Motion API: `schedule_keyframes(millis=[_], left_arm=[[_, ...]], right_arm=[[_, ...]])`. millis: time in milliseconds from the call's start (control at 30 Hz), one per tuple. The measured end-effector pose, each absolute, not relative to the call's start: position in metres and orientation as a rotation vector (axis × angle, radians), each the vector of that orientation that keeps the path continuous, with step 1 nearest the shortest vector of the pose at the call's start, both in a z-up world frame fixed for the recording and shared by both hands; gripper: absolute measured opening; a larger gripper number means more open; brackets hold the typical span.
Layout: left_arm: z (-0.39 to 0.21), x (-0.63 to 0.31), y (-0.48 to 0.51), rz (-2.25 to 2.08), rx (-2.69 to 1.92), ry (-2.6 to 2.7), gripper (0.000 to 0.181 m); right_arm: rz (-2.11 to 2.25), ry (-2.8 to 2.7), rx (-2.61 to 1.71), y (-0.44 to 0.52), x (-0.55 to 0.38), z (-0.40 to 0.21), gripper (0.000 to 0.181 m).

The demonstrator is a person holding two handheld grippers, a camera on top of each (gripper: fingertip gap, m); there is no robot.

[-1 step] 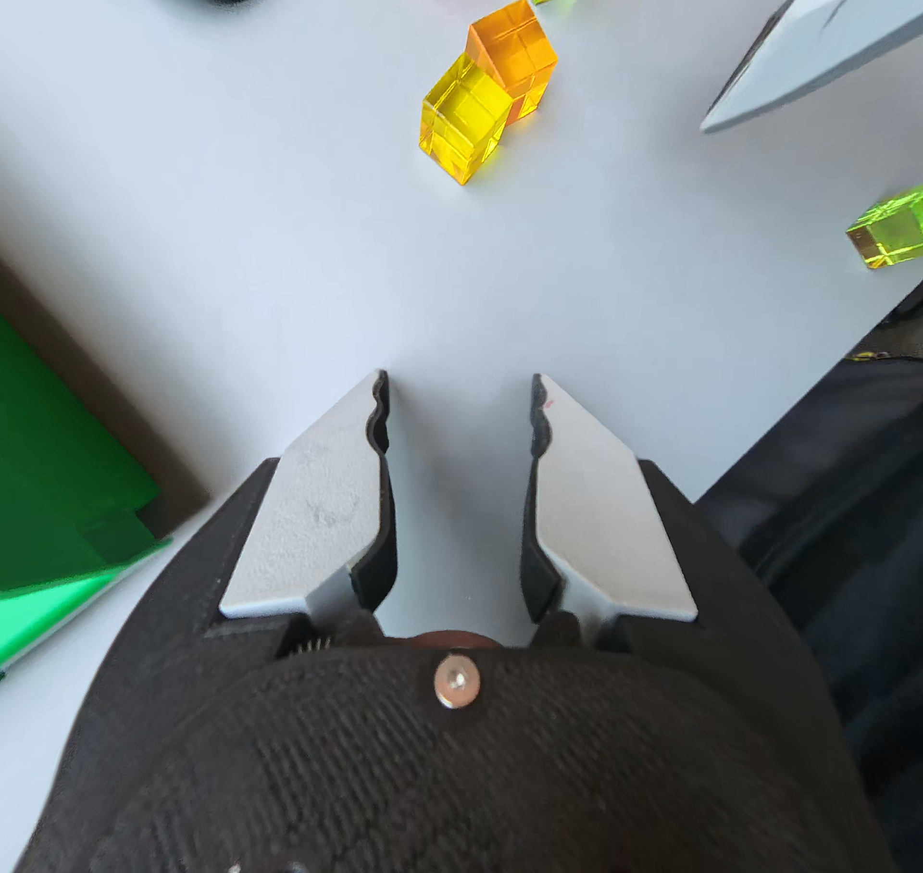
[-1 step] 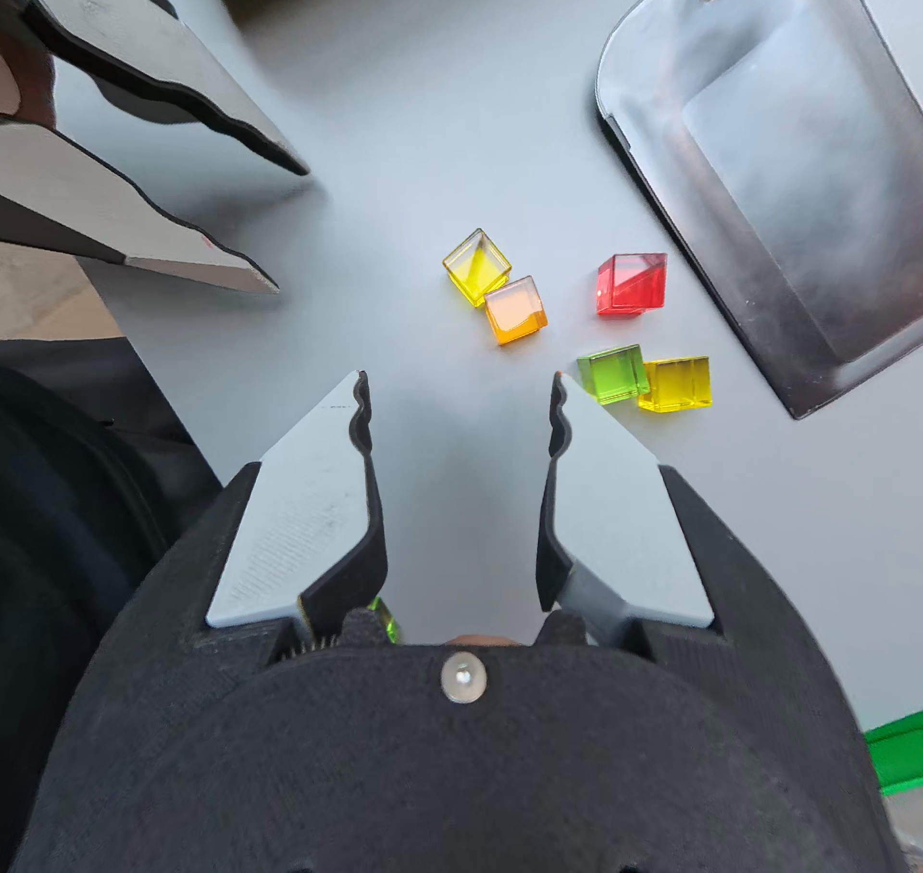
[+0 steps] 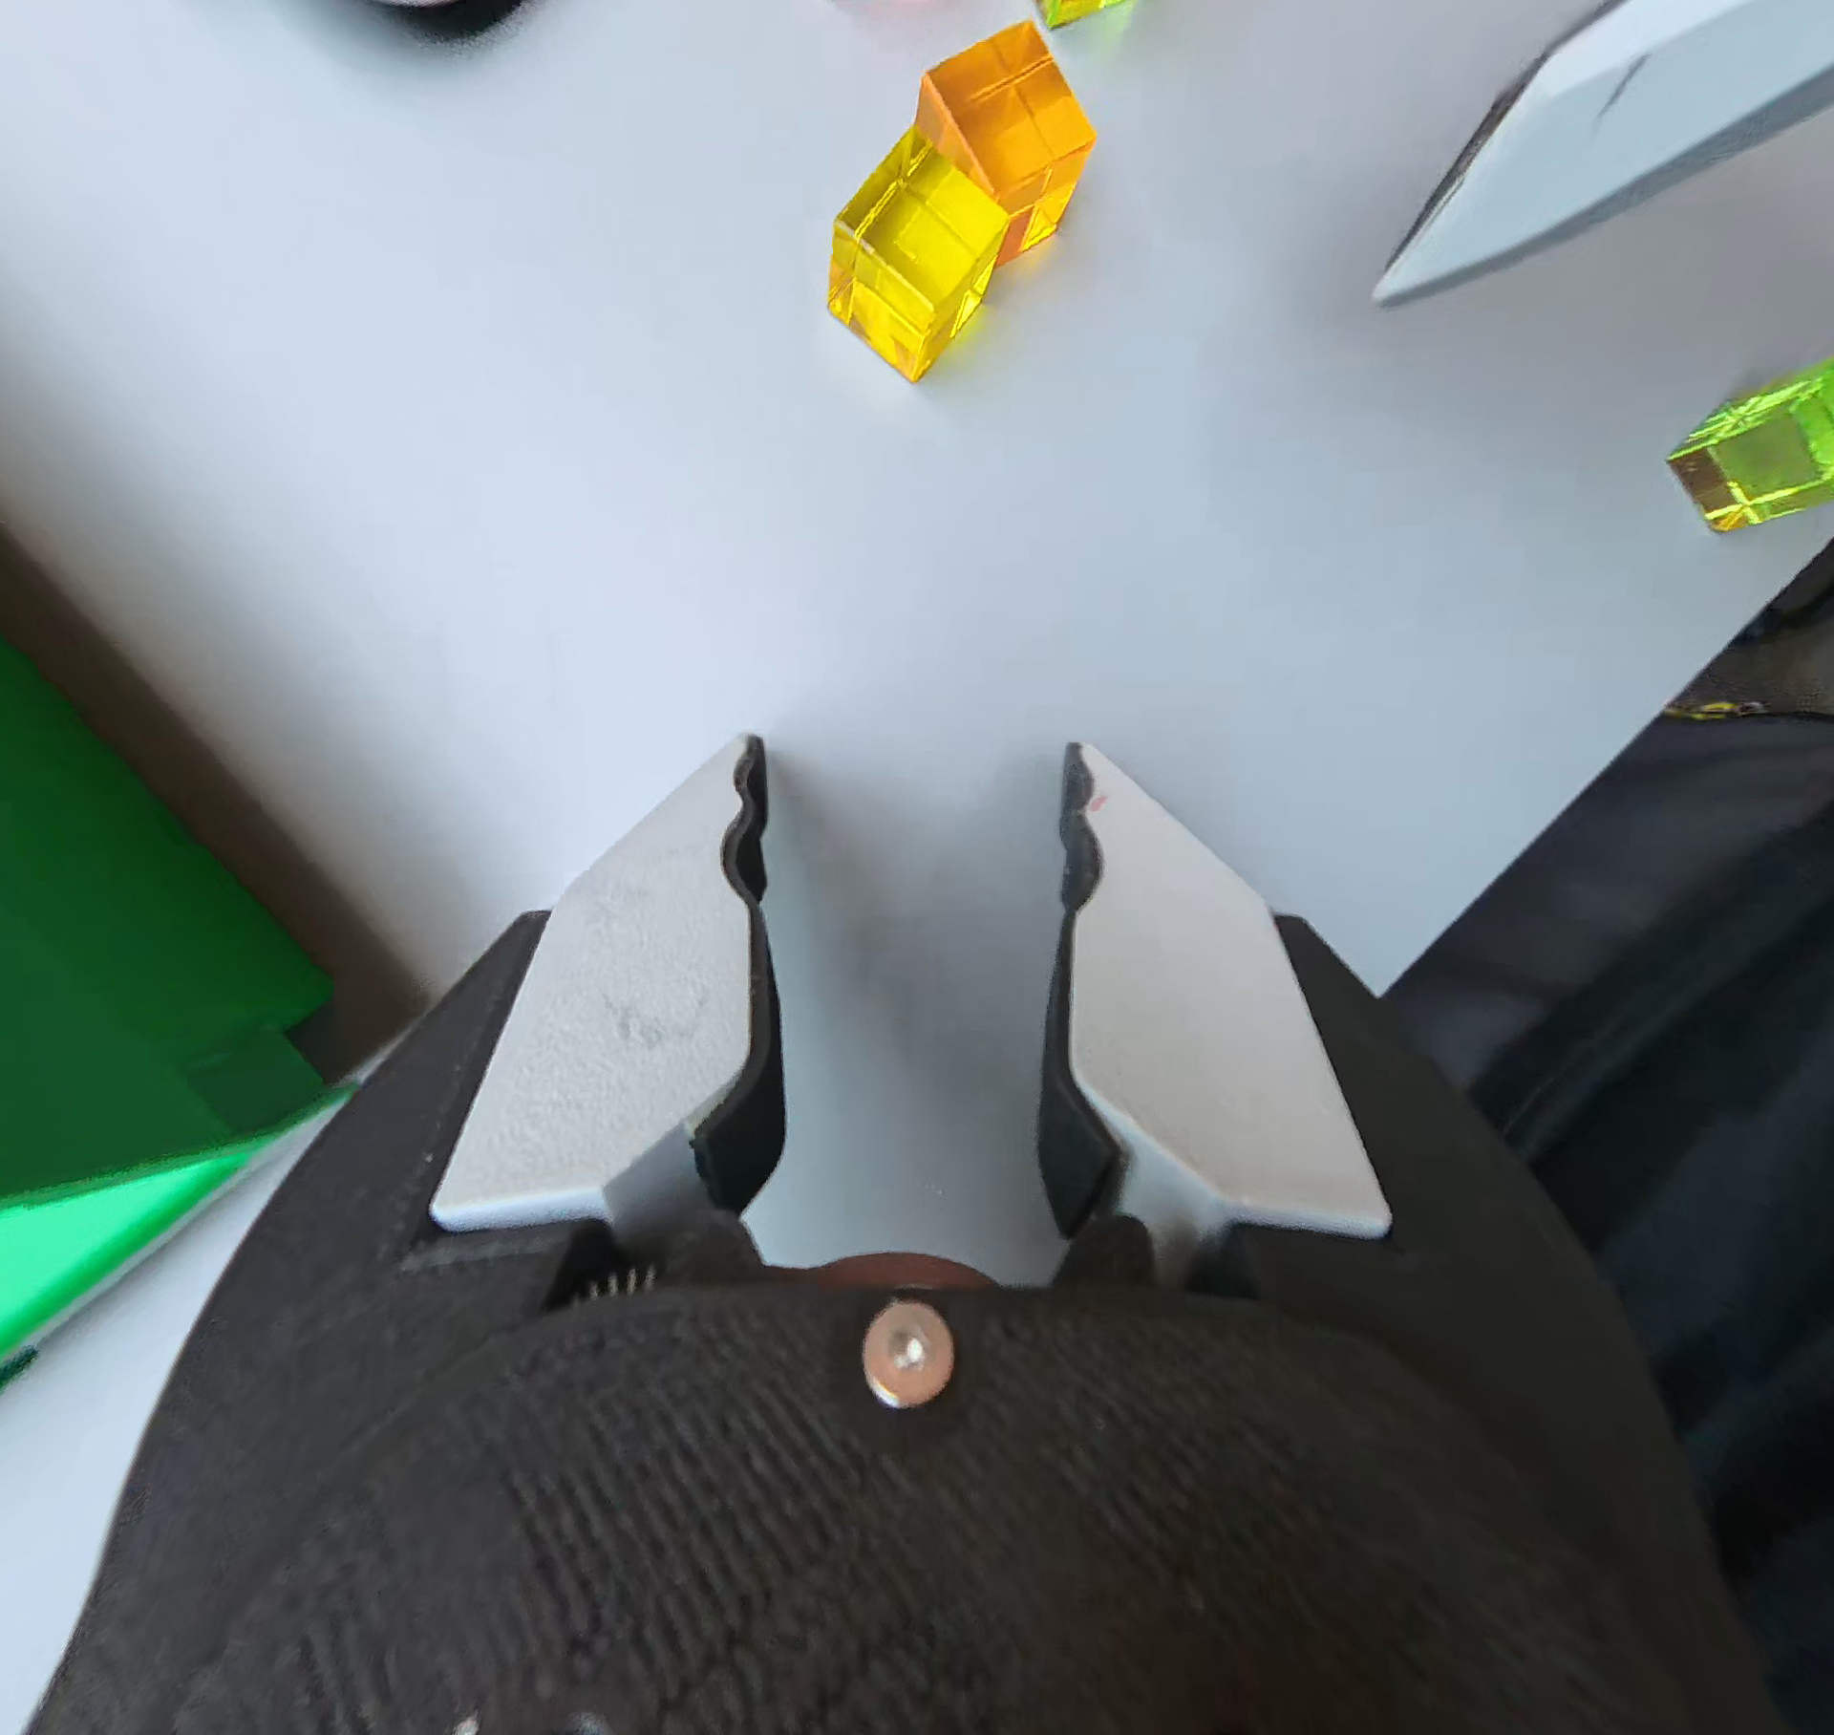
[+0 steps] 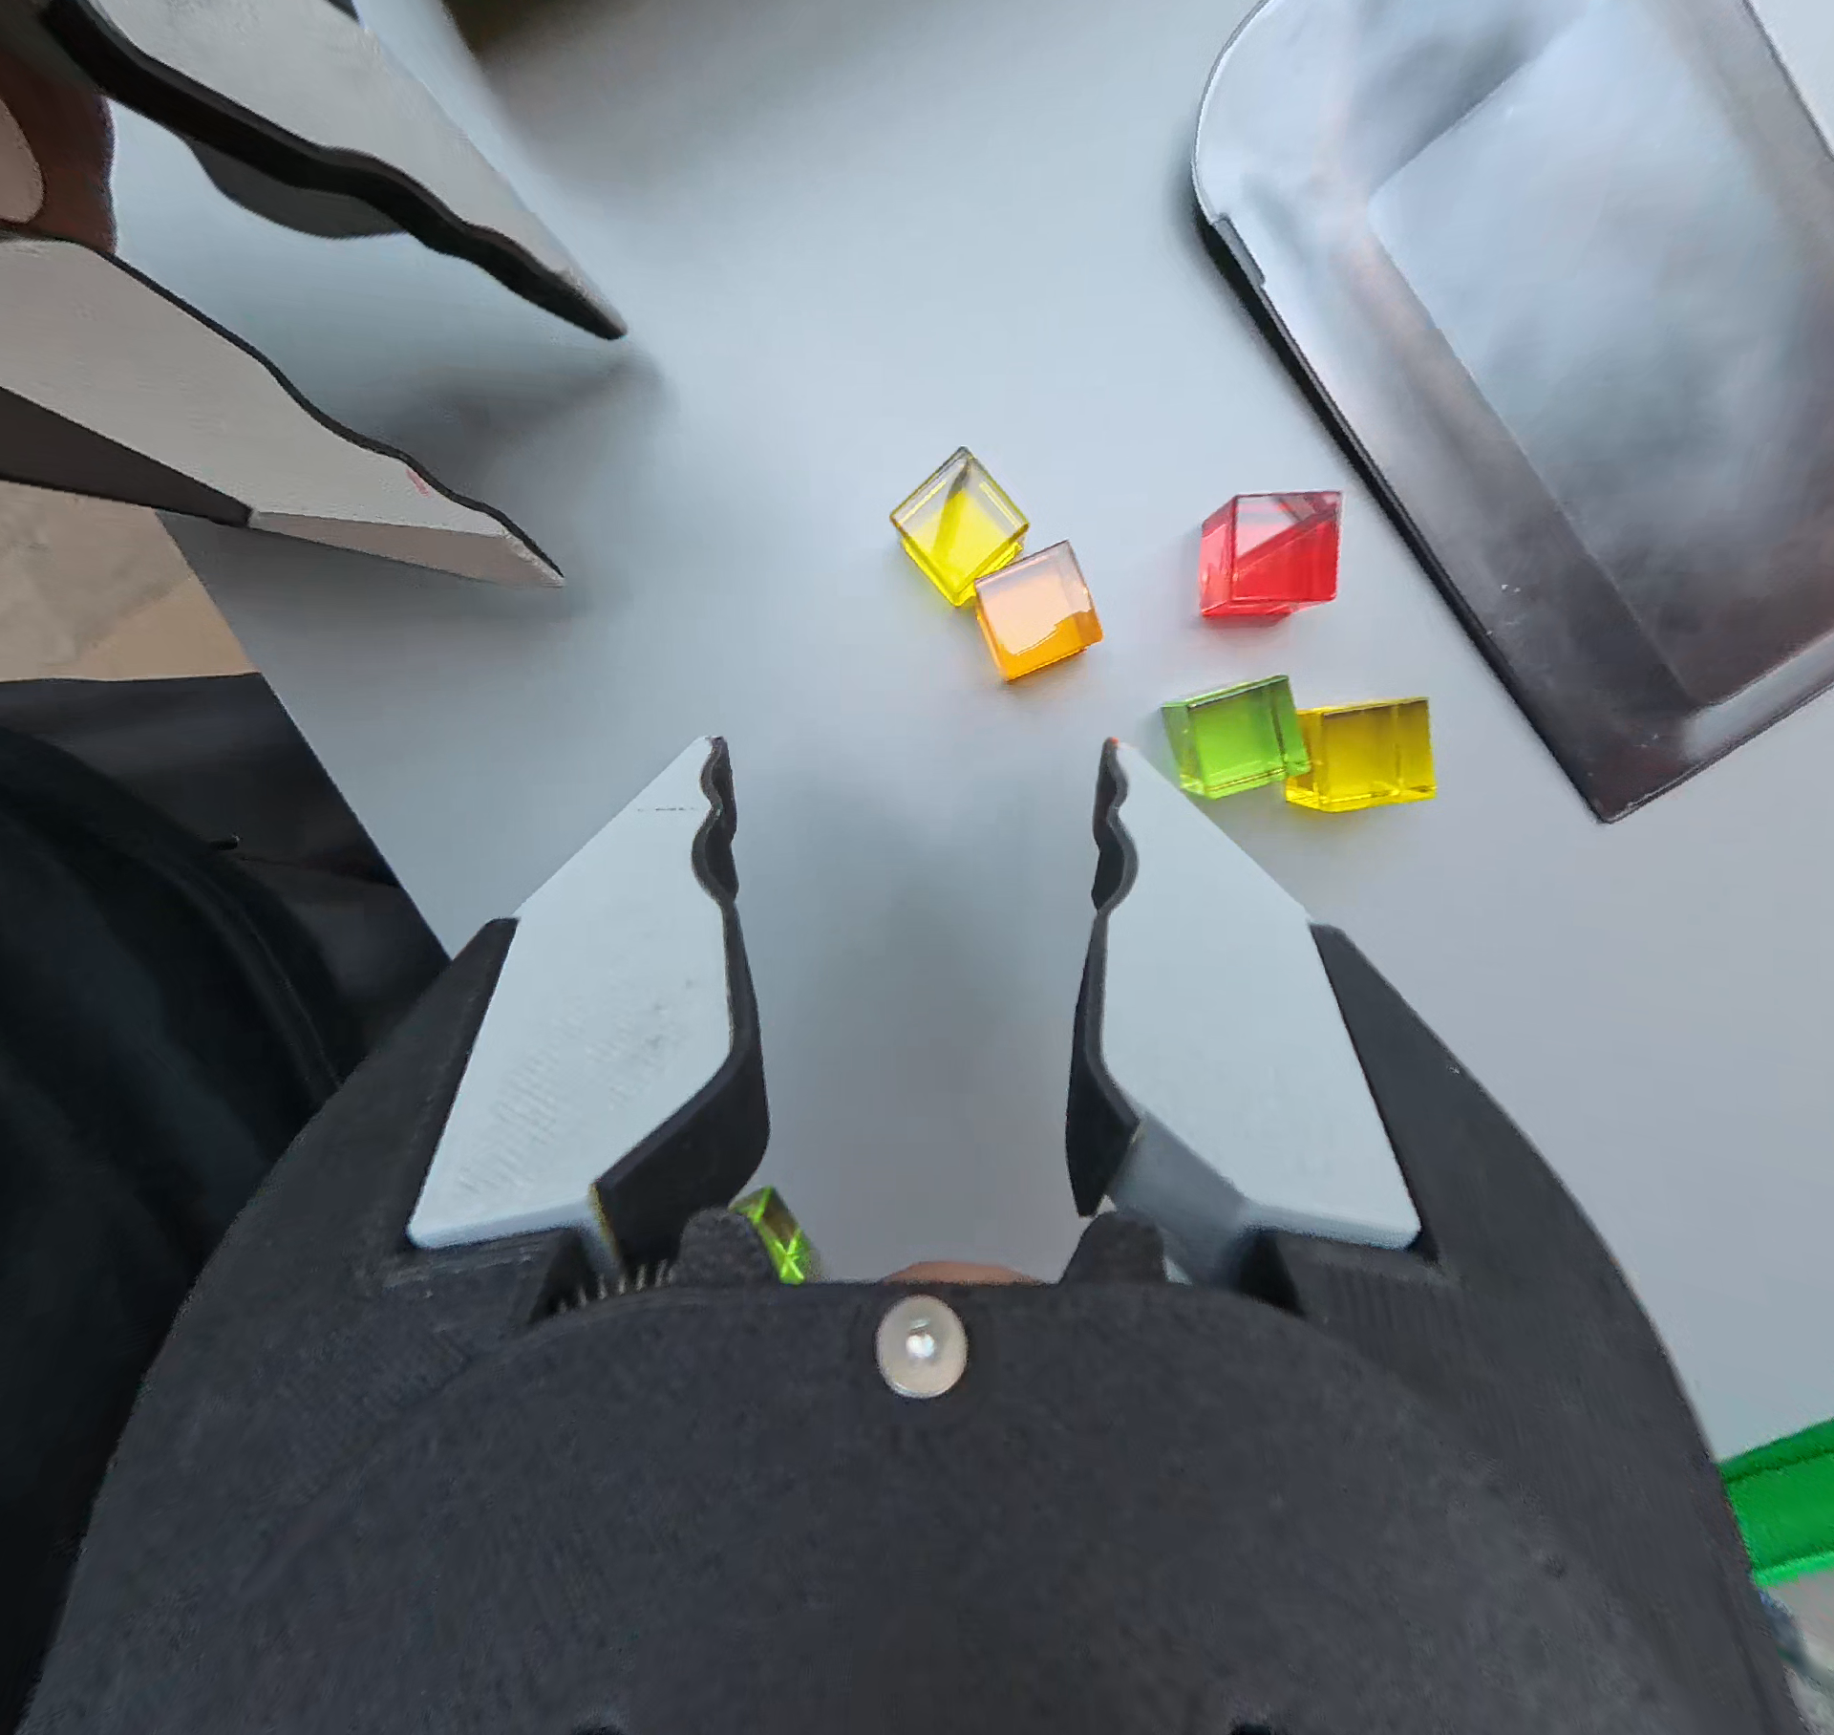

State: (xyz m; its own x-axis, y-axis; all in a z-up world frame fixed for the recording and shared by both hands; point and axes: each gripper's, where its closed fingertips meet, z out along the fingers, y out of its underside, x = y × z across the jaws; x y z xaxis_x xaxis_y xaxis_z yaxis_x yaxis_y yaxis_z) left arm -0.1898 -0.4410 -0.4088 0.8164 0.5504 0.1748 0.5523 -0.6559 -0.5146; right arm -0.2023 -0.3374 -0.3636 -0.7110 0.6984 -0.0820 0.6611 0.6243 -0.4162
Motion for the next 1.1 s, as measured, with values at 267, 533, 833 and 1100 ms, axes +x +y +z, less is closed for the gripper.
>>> schedule_keyframes(millis=[267, 533, 833, 1100], left_arm=[[-0.399, -0.198, -0.429, 0.007, -2.470, -0.632, 0.059], [-0.400, -0.205, -0.410, 0.037, -2.513, -0.556, 0.059], [-0.410, -0.220, -0.395, 0.099, -2.624, -0.532, 0.059], [-0.413, -0.229, -0.385, 0.116, -2.674, -0.543, 0.058]], right_arm=[[0.611, -2.681, -1.302, -0.326, -0.175, -0.370, 0.069], [0.574, -2.670, -1.338, -0.291, -0.164, -0.378, 0.065], [0.697, -2.669, -1.356, -0.263, -0.175, -0.384, 0.064], [0.751, -2.716, -1.330, -0.244, -0.186, -0.395, 0.064]])
